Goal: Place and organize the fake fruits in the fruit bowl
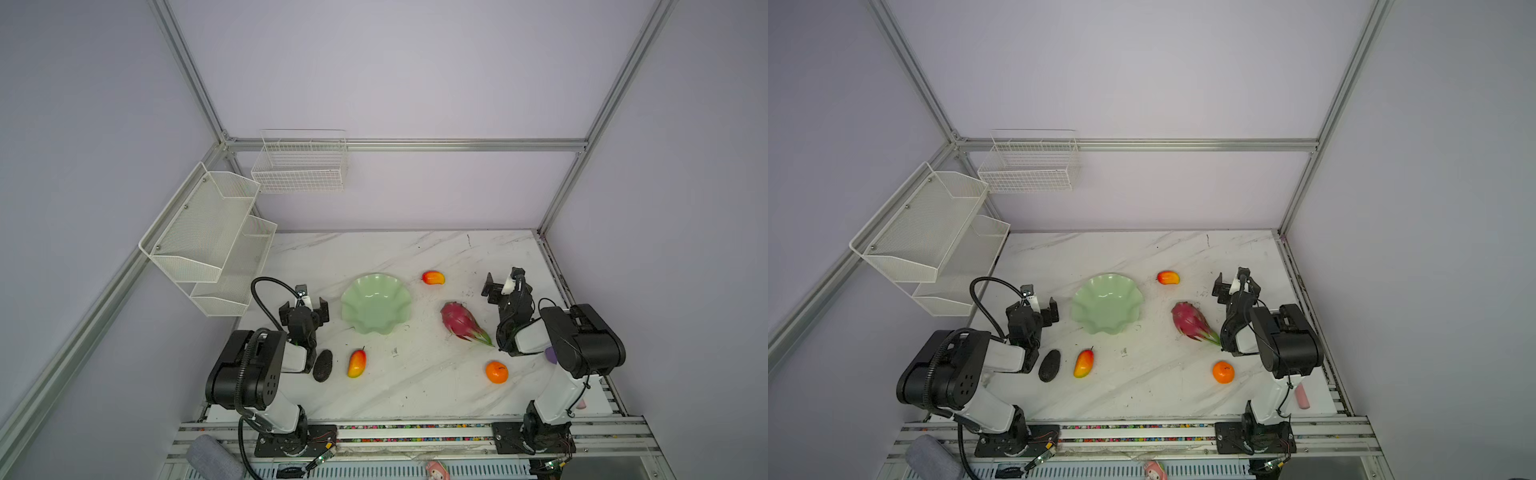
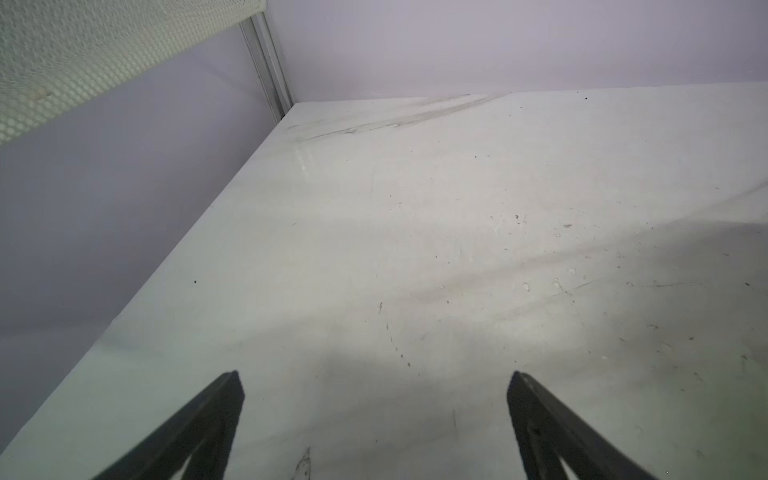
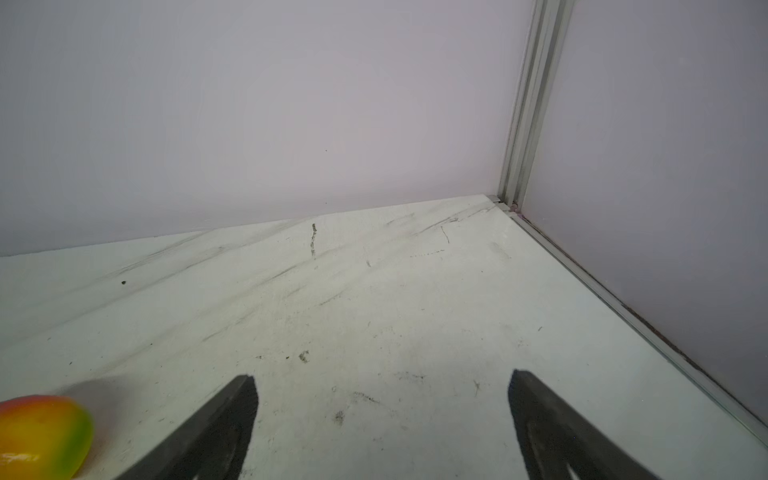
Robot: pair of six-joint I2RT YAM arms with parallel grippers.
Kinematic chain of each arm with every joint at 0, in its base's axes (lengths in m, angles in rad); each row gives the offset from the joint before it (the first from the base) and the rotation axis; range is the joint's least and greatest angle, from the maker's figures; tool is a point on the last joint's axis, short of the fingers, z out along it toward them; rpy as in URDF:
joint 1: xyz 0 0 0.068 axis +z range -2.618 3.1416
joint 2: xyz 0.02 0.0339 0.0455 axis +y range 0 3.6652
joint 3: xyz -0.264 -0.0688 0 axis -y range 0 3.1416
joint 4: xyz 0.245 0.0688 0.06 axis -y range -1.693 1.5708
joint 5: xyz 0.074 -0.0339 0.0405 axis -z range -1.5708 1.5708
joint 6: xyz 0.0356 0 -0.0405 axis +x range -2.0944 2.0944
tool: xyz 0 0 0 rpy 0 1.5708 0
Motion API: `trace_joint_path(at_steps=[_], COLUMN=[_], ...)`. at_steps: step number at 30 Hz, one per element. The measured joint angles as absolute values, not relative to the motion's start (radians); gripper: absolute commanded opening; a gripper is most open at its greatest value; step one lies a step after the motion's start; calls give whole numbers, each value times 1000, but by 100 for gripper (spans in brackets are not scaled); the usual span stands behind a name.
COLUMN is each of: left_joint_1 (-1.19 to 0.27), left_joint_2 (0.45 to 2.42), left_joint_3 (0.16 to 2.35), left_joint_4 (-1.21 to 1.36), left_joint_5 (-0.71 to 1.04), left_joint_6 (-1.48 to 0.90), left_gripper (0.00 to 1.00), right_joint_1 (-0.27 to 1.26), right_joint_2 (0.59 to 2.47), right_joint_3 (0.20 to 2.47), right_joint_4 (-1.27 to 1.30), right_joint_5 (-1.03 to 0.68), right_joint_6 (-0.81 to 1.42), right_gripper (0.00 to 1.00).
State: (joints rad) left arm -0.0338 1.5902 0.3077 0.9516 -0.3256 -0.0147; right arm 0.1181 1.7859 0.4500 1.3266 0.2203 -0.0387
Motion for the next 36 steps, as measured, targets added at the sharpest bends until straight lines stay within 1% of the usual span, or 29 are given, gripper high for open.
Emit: trace_joint_path(at_steps=[22, 25, 27, 30, 34, 36], left_joint_1=[-34, -34, -34, -51, -83, -105], left_joint_2=[1590, 1582, 1552, 1440, 1196, 1088], left_joint_3=[308, 308, 308, 308, 329, 371], left_joint_4=[952, 947, 934, 892, 700, 561], left_joint_5=[-327, -356, -369, -435, -534, -559], left_joint_6=[-15, -26, -33, -32, -50, -70], left_gripper=[100, 100, 100, 100, 100, 100], right_joint_1=[118, 119, 121, 129, 189, 224], right_joint_2=[1786, 1753, 1680, 1549, 1433, 1398], right_joint_3=[450, 447, 450, 538, 693, 776], right_joint_4=[1327, 1302, 1229, 1026, 768, 582], right_joint_5=[220, 221, 228, 227, 224, 221], right_joint_6=[-39, -45, -46, -27, -17, -12], right_gripper=[97, 97, 97, 97, 97, 97])
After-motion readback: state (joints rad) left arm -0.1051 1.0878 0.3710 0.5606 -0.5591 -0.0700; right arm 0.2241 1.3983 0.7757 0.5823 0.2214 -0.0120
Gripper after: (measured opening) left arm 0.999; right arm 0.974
